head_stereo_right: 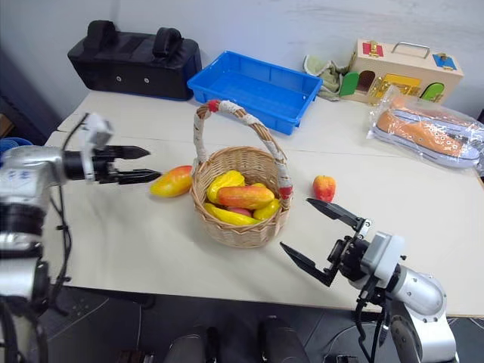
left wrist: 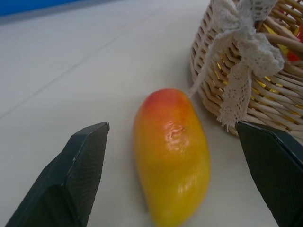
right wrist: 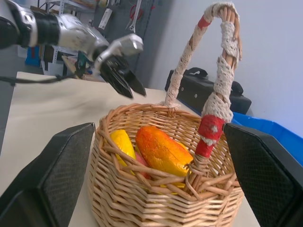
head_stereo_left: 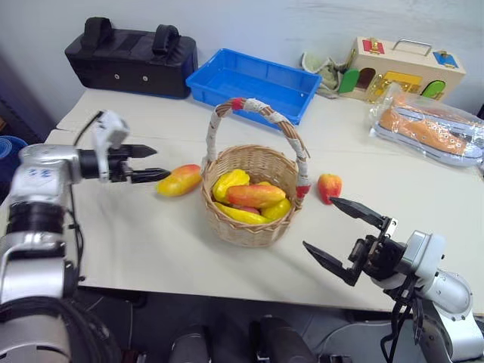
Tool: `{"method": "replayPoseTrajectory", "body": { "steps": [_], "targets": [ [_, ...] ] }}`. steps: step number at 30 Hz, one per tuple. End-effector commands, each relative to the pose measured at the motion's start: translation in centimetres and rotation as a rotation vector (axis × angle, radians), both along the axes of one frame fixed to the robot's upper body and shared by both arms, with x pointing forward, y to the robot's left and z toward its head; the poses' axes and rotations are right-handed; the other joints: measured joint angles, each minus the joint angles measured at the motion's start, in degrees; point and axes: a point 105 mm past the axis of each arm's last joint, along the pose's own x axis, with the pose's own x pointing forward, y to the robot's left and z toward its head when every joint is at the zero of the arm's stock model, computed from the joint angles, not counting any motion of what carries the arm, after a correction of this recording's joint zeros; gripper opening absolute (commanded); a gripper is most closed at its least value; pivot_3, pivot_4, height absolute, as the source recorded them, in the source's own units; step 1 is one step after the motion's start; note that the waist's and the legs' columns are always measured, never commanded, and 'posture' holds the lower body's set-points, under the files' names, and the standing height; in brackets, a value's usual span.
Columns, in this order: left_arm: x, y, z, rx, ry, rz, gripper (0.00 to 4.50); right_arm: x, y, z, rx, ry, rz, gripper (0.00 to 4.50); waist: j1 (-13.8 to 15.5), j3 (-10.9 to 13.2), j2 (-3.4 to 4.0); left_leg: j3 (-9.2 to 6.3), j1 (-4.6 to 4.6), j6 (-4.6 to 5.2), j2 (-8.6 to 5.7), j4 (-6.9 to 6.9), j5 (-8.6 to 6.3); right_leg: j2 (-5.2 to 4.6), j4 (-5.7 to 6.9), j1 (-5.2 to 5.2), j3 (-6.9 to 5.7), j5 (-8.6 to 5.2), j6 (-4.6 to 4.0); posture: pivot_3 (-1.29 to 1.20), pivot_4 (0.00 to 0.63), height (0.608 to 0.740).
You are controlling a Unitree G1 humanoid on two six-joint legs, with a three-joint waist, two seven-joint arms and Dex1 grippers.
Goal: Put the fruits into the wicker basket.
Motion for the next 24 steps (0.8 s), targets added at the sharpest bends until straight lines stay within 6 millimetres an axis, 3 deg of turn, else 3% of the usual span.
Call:
{"method": "replayPoseTrajectory", "body": {
  "steps": [1,5,9,12,14,17,21,24],
  "targets": [
    [1.1,-0.8,-0.7,0.022,0.04,0.012,4.48,-0.3,0.6,1.2,0.0,-0.036,0.007,4.5,-0.2,0.0,0.0,0.0,0.0,0.0,0.01,0.03,0.0,0.01,0.02,0.0,0.0,0.0,0.0,0.0,0.15,0.74],
    [1.7,-1.6,-3.0,0.124,0.107,0.005,4.48,-0.1,0.8,2.1,0.0,-0.046,0.001,4.5,-0.4,0.0,0.0,-0.01,-0.07,0.01,0.01,0.15,0.0,0.0,0.02,0.0,0.02,0.0,0.0,0.0,0.15,0.74],
    [1.6,-2.7,-3.8,0.108,0.162,-0.034,4.48,0.2,1.0,2.7,0.002,-0.046,-0.003,4.5,-0.4,0.0,0.0,-0.01,-0.07,0.0,0.02,0.16,0.0,0.0,0.1,-0.05,0.02,0.0,0.0,0.0,0.15,0.74],
    [1.5,-2.8,-4.7,0.153,0.164,-0.045,3.88,0.4,1.1,2.8,0.006,-0.048,-0.007,4.5,-0.1,0.0,0.0,-0.02,-0.08,0.01,0.02,0.2,0.0,-0.01,0.11,-0.04,0.01,0.0,0.0,0.0,0.15,0.74],
    [1.6,-2.7,-4.1,0.108,0.14,-0.044,3.34,0.4,1.1,2.8,0.007,-0.049,-0.008,4.5,-0.1,0.0,0.0,-0.02,-0.08,0.01,0.02,0.21,-0.01,-0.02,0.11,-0.03,0.01,0.0,0.0,0.0,0.15,0.74],
    [1.1,-1.0,-3.0,0.089,0.095,-0.041,3.31,0.7,1.1,2.7,0.005,-0.047,-0.009,4.5,-0.4,0.0,0.0,-0.02,-0.08,0.01,0.02,0.21,0.0,-0.02,0.15,-0.04,0.01,0.0,0.0,0.0,0.15,0.74],
    [-1.7,2.9,1.6,-0.016,-0.074,-0.126,3.31,0.8,0.8,2.2,0.001,-0.039,-0.018,4.5,-1.2,0.0,-0.01,0.01,-0.07,-0.06,0.08,0.17,0.0,0.01,0.25,-0.17,0.0,0.0,0.0,0.0,0.15,0.74],
    [-4.2,3.2,4.7,-0.074,-0.123,-0.237,3.31,0.6,0.2,2.0,-0.006,-0.032,-0.028,4.5,-0.8,0.0,0.01,-0.08,-0.07,-0.11,0.1,0.13,0.03,0.02,0.29,-0.18,-0.09,0.0,-0.01,0.0,0.15,0.74]
  ]
}}
